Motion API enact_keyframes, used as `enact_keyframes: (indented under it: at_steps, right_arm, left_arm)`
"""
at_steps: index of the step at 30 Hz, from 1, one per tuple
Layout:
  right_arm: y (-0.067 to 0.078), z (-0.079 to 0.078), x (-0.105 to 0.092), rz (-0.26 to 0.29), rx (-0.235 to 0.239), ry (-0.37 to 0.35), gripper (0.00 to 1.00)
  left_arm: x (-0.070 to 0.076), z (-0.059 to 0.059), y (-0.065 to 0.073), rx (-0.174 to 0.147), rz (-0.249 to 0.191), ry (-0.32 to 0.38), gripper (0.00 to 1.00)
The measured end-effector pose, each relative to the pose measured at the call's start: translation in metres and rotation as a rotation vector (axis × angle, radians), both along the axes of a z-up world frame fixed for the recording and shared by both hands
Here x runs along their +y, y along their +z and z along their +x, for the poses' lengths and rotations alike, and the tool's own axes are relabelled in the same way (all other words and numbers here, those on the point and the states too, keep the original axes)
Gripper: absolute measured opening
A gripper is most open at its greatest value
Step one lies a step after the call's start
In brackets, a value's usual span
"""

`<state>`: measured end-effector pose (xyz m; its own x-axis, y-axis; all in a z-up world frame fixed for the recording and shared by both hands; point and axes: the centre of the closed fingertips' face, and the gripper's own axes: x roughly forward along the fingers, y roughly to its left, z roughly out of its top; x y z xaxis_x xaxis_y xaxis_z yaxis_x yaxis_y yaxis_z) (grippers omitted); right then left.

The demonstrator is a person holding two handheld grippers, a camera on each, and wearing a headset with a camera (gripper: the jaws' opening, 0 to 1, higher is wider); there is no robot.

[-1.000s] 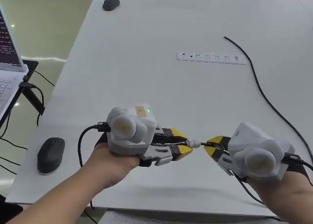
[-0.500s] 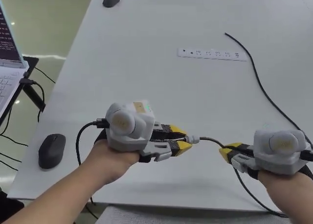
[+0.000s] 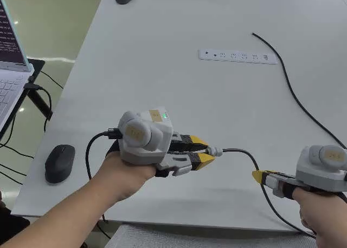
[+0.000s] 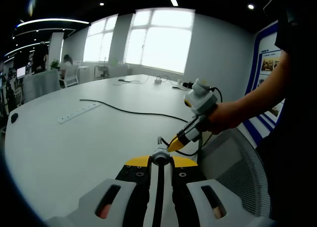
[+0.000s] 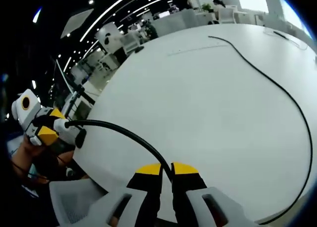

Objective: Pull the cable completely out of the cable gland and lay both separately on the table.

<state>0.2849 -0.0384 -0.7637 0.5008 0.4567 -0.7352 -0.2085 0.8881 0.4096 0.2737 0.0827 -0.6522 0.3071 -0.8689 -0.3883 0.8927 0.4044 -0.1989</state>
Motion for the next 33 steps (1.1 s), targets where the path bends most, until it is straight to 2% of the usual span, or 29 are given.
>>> enact_keyframes:
  at_steps: [12, 14, 15, 17, 22, 25, 26, 28, 29, 32, 33]
  right_arm:
    - [0.003, -0.002, 0.005, -0.033, -0.039, 0.068, 0.02]
    - [0.006, -0.002, 0.006, -0.058, -0.064, 0.091, 0.03]
    - [0.008, -0.001, 0.006, -0.082, -0.095, 0.125, 0.03]
    - [0.008, 0.0, 0.005, -0.104, -0.106, 0.156, 0.03]
    - [0.022, -0.007, 0.016, -0.102, -0.134, 0.255, 0.13]
    - [0.041, -0.004, 0.021, -0.167, -0.22, 0.345, 0.17]
    - [0.046, -0.003, 0.025, -0.17, -0.239, 0.36, 0.18]
    - [0.061, 0.003, 0.033, -0.175, -0.309, 0.401, 0.19]
    - [0.069, 0.005, 0.04, -0.19, -0.349, 0.446, 0.2]
    - [0.086, 0.003, 0.06, -0.223, -0.429, 0.561, 0.22]
    - [0.09, -0.001, 0.071, -0.249, -0.468, 0.642, 0.22]
  left_arm:
    - [0.0, 0.004, 0.004, 0.005, -0.019, 0.006, 0.15]
    - [0.001, 0.004, 0.004, 0.008, -0.022, 0.007, 0.15]
    - [0.001, 0.004, 0.004, 0.007, -0.022, 0.006, 0.15]
    - [0.001, 0.005, 0.005, 0.008, -0.023, 0.006, 0.15]
    - [0.0, 0.004, 0.006, 0.004, -0.02, -0.002, 0.15]
    - [-0.001, 0.002, 0.006, 0.004, -0.019, -0.01, 0.15]
    - [-0.001, 0.001, 0.005, 0.004, -0.017, -0.012, 0.15]
    - [-0.001, -0.001, 0.005, 0.007, -0.016, -0.017, 0.15]
    - [-0.001, -0.002, 0.004, 0.008, -0.014, -0.022, 0.15]
    - [0.001, -0.002, 0.002, 0.012, -0.008, -0.025, 0.15]
    - [0.002, -0.001, 0.002, 0.014, -0.008, -0.023, 0.15]
